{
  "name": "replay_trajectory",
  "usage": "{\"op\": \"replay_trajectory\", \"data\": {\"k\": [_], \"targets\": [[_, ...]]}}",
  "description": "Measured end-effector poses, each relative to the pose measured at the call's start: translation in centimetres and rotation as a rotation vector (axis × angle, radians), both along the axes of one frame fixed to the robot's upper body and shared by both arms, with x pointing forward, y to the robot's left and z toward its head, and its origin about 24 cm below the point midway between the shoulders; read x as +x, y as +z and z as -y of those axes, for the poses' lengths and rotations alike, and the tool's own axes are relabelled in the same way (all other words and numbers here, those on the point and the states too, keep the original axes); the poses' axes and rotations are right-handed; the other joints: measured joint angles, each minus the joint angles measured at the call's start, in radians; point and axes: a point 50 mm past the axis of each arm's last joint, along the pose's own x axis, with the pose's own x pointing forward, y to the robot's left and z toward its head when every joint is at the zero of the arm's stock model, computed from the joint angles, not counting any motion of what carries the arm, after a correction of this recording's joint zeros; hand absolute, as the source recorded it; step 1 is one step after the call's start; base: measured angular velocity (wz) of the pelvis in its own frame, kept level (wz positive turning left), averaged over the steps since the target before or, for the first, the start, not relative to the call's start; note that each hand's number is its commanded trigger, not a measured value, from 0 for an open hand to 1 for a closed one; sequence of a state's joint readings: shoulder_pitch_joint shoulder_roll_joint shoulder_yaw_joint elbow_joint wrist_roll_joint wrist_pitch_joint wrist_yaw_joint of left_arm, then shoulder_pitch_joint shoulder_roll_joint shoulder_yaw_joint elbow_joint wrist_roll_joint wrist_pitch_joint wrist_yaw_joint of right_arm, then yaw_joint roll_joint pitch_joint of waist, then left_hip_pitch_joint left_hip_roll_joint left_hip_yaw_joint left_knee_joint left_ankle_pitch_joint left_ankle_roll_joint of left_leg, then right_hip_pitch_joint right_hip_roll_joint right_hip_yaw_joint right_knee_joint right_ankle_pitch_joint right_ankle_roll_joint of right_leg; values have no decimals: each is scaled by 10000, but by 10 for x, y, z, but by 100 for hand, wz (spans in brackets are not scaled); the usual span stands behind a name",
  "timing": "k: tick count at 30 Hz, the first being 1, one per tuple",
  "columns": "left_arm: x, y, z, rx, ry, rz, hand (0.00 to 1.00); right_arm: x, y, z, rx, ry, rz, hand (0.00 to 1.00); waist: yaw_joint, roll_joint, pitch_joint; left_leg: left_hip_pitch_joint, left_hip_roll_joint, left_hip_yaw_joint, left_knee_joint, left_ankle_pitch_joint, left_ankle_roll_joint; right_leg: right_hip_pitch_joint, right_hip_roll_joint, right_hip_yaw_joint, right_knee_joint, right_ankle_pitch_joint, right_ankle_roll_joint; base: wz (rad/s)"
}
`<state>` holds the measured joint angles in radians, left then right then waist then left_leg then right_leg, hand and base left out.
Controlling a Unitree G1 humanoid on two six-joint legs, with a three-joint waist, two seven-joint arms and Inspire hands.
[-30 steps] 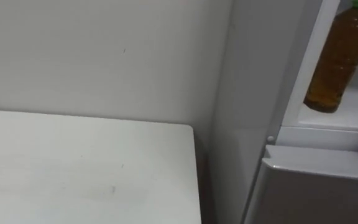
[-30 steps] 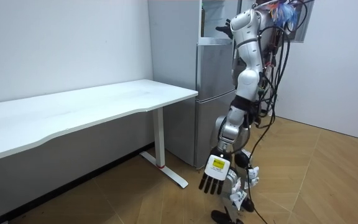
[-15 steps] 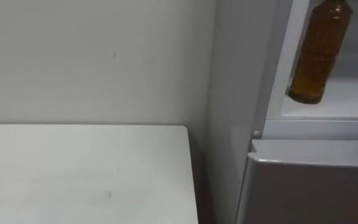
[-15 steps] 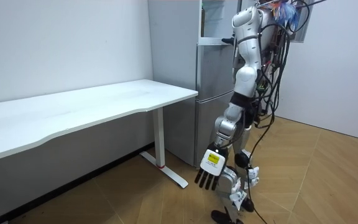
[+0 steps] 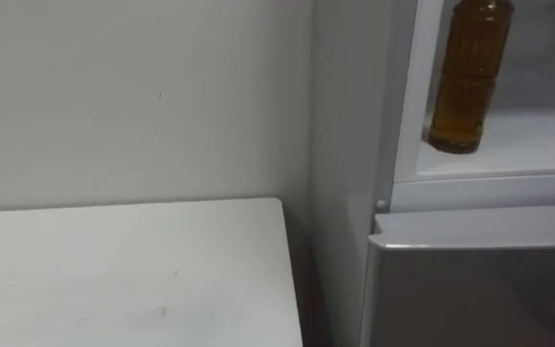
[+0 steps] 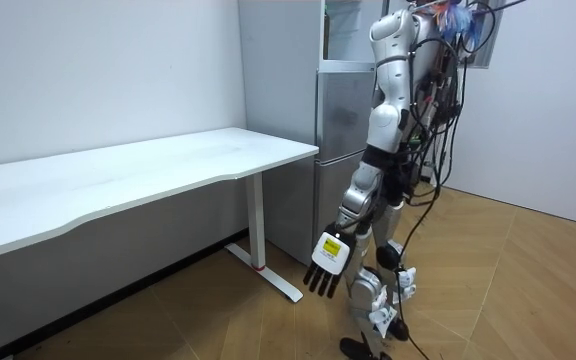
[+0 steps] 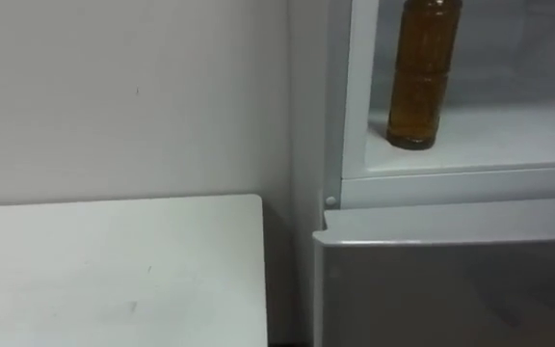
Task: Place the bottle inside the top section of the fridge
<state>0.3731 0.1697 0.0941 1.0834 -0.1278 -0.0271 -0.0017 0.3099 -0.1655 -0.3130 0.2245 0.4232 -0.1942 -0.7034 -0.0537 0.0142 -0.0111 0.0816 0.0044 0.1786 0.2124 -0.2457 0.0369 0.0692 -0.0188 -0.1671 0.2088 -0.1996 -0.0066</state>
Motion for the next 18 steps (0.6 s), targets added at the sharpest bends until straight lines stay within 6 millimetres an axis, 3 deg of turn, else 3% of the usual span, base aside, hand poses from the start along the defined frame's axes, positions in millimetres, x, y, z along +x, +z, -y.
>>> {"op": "replay_trajectory", "data": {"k": [3, 8, 18], "targets": [[2, 0, 0, -29, 134, 129, 0, -9, -19, -4, 570, -169, -755, 0, -29, -4, 9, -21, 12, -3, 0, -1, -1, 11, 4, -11, -52, -6, -1, 0], [2, -1, 2, -112, 165, 145, 0, -42, -70, -15, 1635, -185, -3405, 0, 10, -6, 17, 30, 19, 3, -80, 0, 2, 38, -82, -76, -61, -17, 15, 3], [6, -2, 7, -480, -205, 202, 0, -89, -113, -37, 3388, 1486, -6124, 0, 66, -39, 110, 167, 2, -4, -182, -2, 1, 100, -95, 26, -62, -68, 31, -2]]}}
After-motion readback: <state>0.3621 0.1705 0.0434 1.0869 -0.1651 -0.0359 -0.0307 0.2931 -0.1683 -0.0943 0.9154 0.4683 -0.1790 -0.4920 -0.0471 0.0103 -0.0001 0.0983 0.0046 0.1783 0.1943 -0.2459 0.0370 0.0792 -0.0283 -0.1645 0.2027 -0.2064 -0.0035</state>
